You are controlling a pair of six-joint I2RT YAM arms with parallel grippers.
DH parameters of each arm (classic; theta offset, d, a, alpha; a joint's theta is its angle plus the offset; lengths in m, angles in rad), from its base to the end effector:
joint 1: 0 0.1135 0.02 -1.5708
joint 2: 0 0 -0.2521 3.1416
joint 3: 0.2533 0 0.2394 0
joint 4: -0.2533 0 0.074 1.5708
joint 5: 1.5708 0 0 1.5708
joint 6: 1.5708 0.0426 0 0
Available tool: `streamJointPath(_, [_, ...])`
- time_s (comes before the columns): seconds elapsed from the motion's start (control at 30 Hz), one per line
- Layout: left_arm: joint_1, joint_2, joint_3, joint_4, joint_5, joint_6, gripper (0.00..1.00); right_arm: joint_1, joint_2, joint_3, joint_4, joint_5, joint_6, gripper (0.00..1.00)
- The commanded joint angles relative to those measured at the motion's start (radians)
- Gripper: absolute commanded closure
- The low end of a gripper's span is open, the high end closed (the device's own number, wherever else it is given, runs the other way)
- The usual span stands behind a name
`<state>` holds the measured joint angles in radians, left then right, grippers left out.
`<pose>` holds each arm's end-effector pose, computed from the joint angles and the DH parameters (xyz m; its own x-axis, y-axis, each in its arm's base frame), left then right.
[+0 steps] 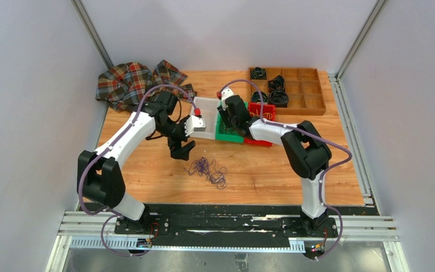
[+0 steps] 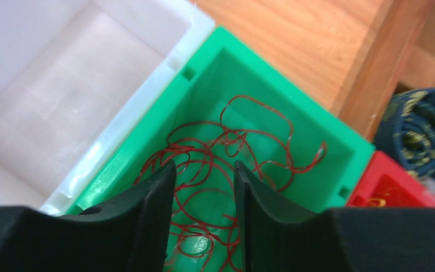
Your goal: Untangle the cables
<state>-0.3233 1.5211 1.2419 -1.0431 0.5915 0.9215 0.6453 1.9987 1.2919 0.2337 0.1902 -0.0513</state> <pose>0.2520 -0.1095 0.2531 -0.2420 0.7784 -0.5792 0.9701 0.2043 -0.1309 0.3587 0.2600 0.1852 -0.3402 -0.3191 -0.8846 -0.4742 0.8705 -0.1317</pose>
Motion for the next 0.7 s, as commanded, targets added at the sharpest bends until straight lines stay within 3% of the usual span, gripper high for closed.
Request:
streamJointPath(0.0, [-0.032,0.047,-0.001,0.042,-0.008,-0.015,0.09,-0.013,-0.106,0.019,0.016,0.022,-0.027,0.55])
streamJointPath(0.17, [-0.055,0.056,-0.014,0.097,-0.035,-0.05,0.09,-0.013,-0.173,0.006,-0.004,0.003,-0.012,0.44])
streamJointPath(0.27, [-0.062,0.041,-0.054,0.156,-0.046,-0.085,0.03,-0.012,-0.215,-0.02,0.0,0.002,0.003,0.4])
streamJointPath(0.37, [-0.064,0.016,-0.103,0.232,-0.044,-0.127,0.01,-0.008,-0.28,-0.078,0.033,0.013,0.018,0.26])
streamJointPath(0.53, [-0.092,0.024,-0.135,0.259,-0.044,-0.146,0.02,-0.029,-0.425,-0.205,0.104,-0.054,0.193,0.23])
streamJointPath(0.67, [-0.109,0.037,-0.145,0.272,-0.039,-0.154,0.12,-0.056,-0.516,-0.28,0.11,-0.166,0.3,0.22])
